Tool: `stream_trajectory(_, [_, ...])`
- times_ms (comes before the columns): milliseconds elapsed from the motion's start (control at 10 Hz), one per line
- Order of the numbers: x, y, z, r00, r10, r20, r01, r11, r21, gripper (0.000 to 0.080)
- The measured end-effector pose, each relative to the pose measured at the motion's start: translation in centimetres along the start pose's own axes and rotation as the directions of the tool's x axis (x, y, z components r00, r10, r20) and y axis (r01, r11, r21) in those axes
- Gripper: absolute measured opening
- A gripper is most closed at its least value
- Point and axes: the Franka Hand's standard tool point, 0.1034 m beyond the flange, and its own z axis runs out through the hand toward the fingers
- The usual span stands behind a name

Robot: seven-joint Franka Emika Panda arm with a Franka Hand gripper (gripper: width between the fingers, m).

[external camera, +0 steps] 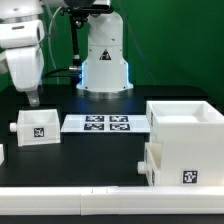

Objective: Assemble drawer

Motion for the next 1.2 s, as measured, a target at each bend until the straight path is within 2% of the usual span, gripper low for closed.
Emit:
stream_trajectory(300, [0.0,-0.3,0.3,1.000,-0.007,-0.002,0.007,1.000,0.008,0.0649])
stream_trajectory(400, [-0.5,-1.2,1.2,1.000,-0.020,-0.020,0.020,0.999,0.028,0.0649])
stream_trajectory(600, [-1.2,-3.1,2.8,0.994,-0.099,-0.054,0.101,0.994,0.047,0.0649])
stream_trajectory(900, [-1.1,-5.2,6.2,0.987,-0.106,-0.120,0.118,0.989,0.091,0.0649])
stream_trajectory(1200, [-1.1,-5.4,7.3,0.985,-0.094,-0.141,0.110,0.989,0.104,0.0649])
